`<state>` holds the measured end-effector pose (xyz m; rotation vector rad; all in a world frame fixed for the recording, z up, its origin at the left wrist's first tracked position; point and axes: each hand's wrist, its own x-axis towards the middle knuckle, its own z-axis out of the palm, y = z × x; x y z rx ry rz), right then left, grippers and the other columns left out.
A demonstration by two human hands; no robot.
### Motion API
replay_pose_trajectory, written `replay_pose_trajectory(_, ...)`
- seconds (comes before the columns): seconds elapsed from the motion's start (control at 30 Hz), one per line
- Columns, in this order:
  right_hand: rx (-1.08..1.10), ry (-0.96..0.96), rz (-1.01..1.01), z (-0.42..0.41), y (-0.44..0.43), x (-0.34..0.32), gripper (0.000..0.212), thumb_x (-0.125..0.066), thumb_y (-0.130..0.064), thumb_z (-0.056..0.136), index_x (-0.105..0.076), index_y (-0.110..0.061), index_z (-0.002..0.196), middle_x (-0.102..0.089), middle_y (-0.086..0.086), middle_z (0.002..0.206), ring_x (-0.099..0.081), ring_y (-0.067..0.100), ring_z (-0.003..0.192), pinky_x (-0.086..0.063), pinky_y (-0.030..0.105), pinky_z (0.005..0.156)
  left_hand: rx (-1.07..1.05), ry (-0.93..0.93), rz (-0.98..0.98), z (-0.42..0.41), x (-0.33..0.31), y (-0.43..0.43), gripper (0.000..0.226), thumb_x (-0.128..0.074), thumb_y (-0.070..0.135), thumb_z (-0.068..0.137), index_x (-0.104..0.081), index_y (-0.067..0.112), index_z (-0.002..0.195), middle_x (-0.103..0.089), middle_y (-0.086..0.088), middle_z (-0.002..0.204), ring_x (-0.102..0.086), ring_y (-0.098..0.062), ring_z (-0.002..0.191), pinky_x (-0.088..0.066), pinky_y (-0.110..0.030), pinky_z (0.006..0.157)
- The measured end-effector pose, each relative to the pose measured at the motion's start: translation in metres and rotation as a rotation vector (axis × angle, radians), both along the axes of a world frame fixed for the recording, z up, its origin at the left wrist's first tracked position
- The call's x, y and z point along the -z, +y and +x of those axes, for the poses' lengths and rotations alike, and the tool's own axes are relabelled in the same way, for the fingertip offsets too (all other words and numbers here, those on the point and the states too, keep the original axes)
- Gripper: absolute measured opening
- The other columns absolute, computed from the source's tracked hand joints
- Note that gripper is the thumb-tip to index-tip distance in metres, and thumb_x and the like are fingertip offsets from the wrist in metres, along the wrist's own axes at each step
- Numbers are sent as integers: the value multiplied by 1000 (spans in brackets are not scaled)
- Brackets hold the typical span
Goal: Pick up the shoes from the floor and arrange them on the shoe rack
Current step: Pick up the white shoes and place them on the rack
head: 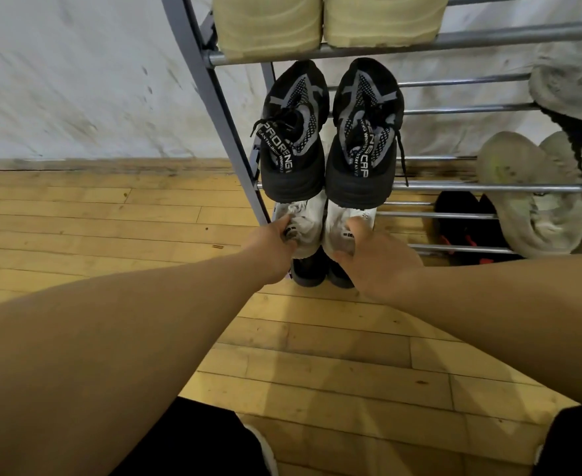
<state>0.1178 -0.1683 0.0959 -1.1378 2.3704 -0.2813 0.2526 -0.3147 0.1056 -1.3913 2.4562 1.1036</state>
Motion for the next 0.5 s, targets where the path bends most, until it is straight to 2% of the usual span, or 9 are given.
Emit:
replay_pose_trajectory(0.07, -2, 29, 5, 2, 0, 0, 45, -44, -54, 98, -26, -33, 135, -55, 7, 105, -59, 28, 90, -56, 48, 81, 54, -40, -40, 3, -1, 1, 62, -45, 26, 108, -20, 38, 164, -56, -16, 144, -55, -18, 75, -37, -22, 47)
replay_pose_trajectory(0.13, -12, 74, 37, 2, -1, -2, 48, -43, -56, 97, -26, -34, 136, -48, 9, 114, -59, 31, 93, -56, 49, 81, 120, -85, -78, 7, -4, 3, 62, -43, 32, 108, -16, 38, 164, -54, -16, 145, -54, -16, 74, -40, -23, 50)
replay_pose_trajectory(0.27, -34, 113, 30, -1, -1, -6, 55, -50, -54, 92, -25, -36, 137, -44, 14, 125, -59, 36, 98, -55, 48, 80, 205, -74, -100, 13, -10, 3, 74, -52, 39, 103, -10, 43, 163, -60, -8, 133, -65, -26, 94, -52, -29, 70)
replay_pose_trajectory(0.33, -61, 115, 20, -2, 1, -8, 65, -51, -54, 95, -16, -38, 148, -45, 16, 133, -59, 37, 107, -54, 49, 86, 277, -137, -145, 12, -8, 6, 85, -60, 46, 99, -4, 43, 163, -59, -9, 139, -65, -30, 108, -51, -32, 80)
replay_pose_trajectory(0.37, -72, 122, 30, -2, 1, -9, 68, -49, -54, 96, -11, -39, 151, -45, 16, 138, -58, 37, 113, -53, 49, 89, 302, -180, -177, 10, -7, 8, 88, -61, 47, 99, -1, 41, 164, -58, -11, 143, -64, -31, 111, -51, -34, 80)
replay_pose_trajectory(0.43, -80, 131, 41, -1, 1, -10, 68, -44, -52, 99, -7, -40, 154, -44, 16, 145, -57, 38, 118, -52, 48, 90, 368, -290, -268, 5, -7, 12, 84, -57, 42, 102, -2, 34, 165, -56, -16, 146, -62, -31, 114, -53, -36, 80)
replay_pose_trajectory(0.5, -80, 140, 29, -1, 2, -10, 64, -41, -49, 100, -9, -37, 154, -53, 14, 138, -60, 35, 112, -53, 47, 87, 411, -332, -357, 1, -8, 13, 69, -52, 32, 106, -16, 28, 165, -48, -24, 152, -60, -32, 120, -52, -36, 85)
